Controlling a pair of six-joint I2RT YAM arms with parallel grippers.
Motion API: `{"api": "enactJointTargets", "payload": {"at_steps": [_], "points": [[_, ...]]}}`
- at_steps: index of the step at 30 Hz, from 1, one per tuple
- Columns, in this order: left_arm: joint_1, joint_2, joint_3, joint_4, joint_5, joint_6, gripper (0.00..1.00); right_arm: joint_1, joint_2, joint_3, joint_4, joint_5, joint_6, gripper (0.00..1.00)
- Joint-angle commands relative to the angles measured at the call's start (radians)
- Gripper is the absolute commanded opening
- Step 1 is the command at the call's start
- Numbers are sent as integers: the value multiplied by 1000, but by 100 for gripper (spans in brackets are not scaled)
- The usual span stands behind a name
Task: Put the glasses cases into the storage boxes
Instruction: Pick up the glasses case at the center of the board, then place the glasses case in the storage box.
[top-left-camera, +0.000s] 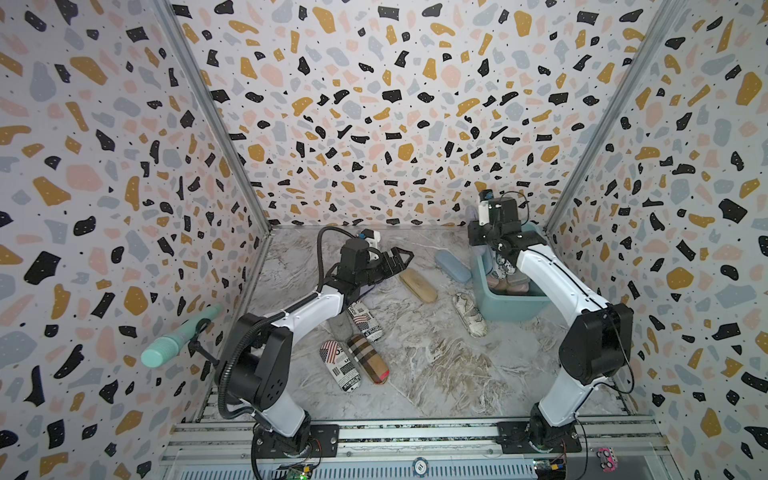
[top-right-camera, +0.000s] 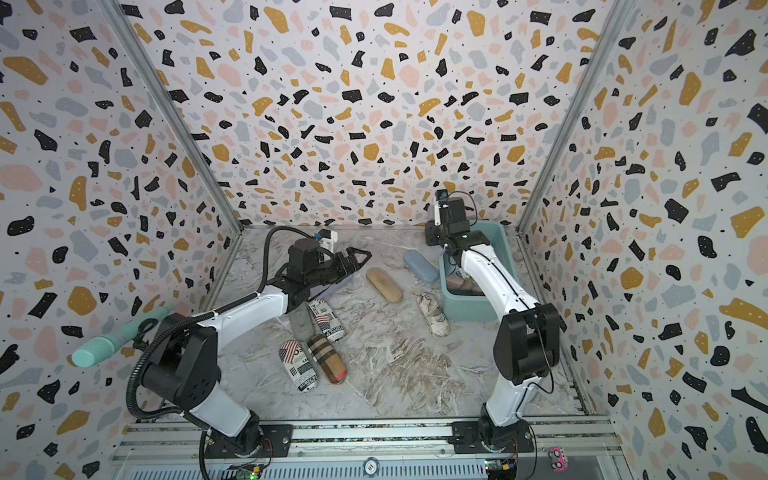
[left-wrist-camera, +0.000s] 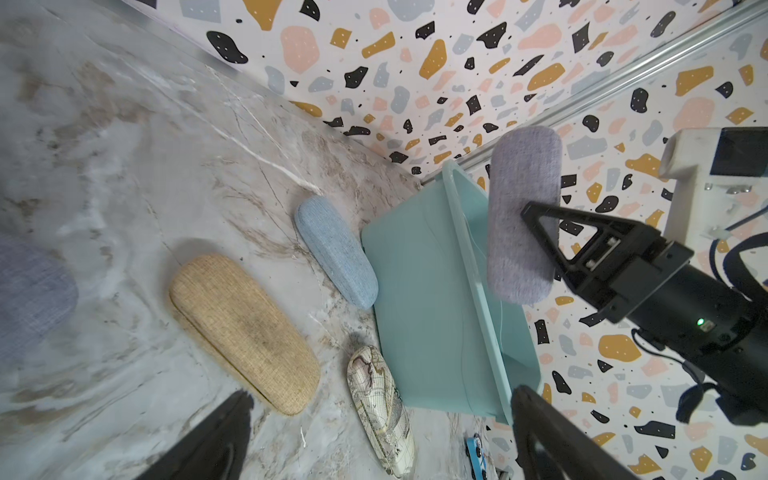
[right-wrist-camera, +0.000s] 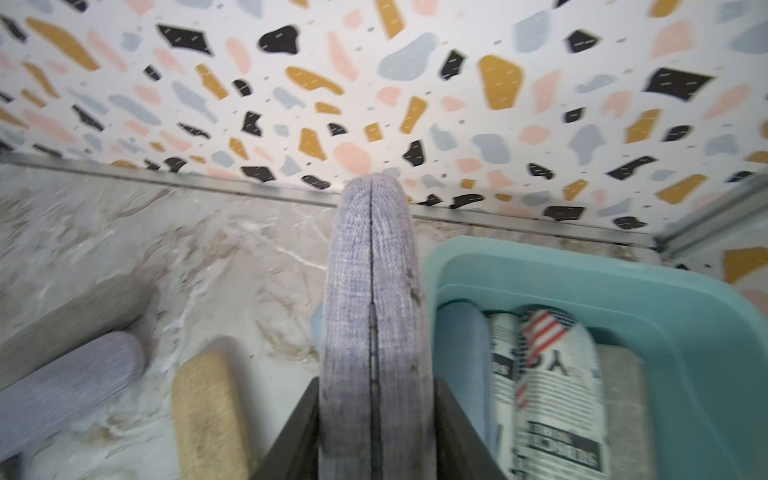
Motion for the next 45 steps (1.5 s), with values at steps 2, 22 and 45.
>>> {"api": "enactJointTargets", "payload": {"at_steps": [2, 22, 45], "points": [[-13, -12, 35, 49, 26, 21, 98, -109, -65, 12, 23, 51, -14, 33], [-18, 3, 31, 58, 35, 12, 98, -303, 96, -125, 112, 116, -21, 39], [-17, -1, 44, 28, 26, 38, 98, -116, -102, -218, 113, 71, 45, 65]]}}
